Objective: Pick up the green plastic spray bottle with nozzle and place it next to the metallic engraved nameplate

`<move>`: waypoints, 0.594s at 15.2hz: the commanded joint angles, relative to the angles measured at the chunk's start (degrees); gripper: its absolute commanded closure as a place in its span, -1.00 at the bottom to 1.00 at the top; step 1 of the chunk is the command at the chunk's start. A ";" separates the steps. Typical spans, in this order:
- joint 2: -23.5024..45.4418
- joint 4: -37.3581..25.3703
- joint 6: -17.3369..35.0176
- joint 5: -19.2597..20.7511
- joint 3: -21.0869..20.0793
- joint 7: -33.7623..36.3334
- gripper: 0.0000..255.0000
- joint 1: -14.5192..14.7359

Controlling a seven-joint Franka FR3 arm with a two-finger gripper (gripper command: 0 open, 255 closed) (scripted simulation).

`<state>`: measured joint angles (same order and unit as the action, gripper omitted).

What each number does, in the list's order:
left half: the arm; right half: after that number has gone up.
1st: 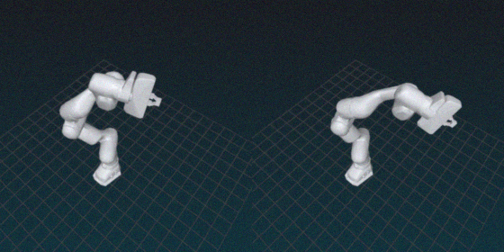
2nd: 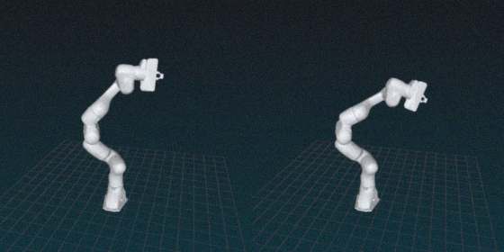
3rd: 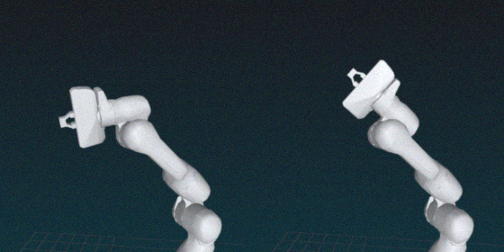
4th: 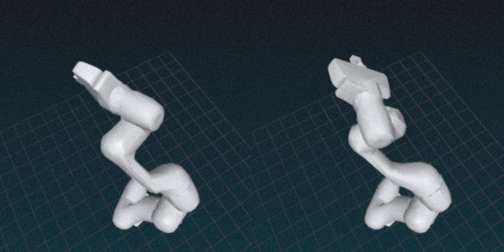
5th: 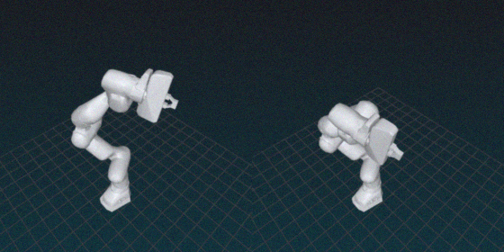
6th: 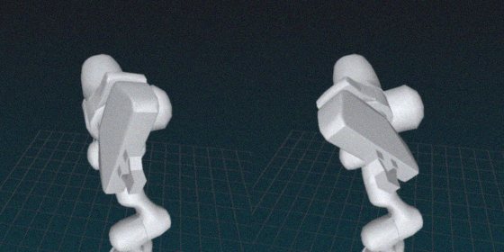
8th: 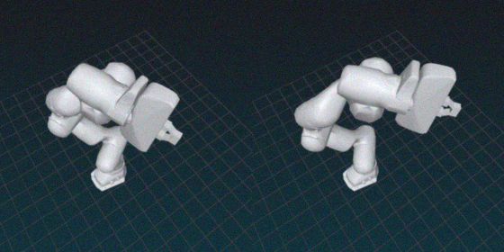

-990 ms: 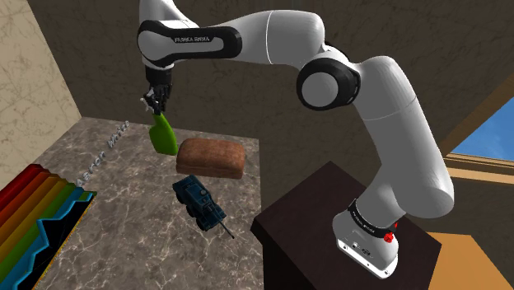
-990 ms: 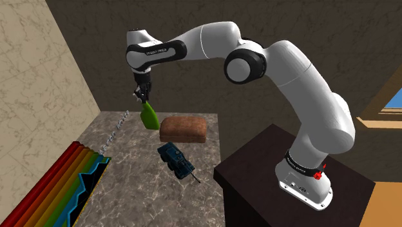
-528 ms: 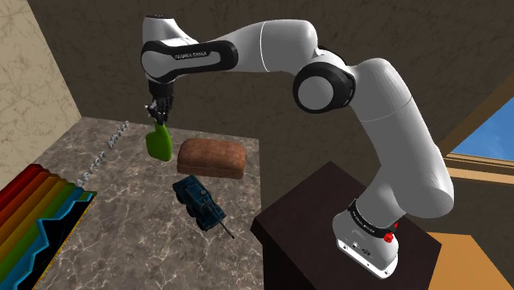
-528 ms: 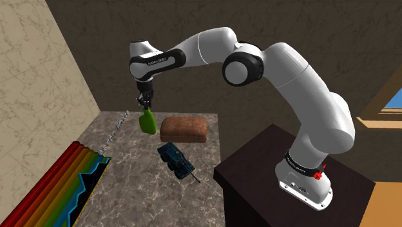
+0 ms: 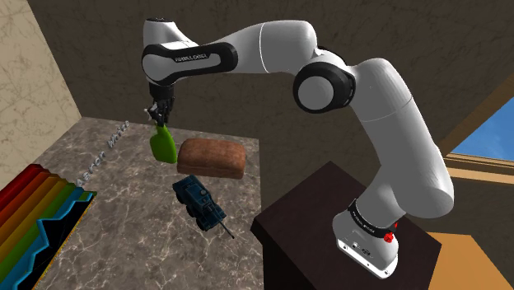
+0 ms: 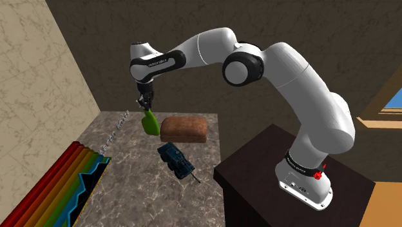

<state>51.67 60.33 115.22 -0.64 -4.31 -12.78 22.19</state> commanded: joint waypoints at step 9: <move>-2.48 -1.46 -3.93 -0.07 -0.05 -0.02 -1.00 -0.22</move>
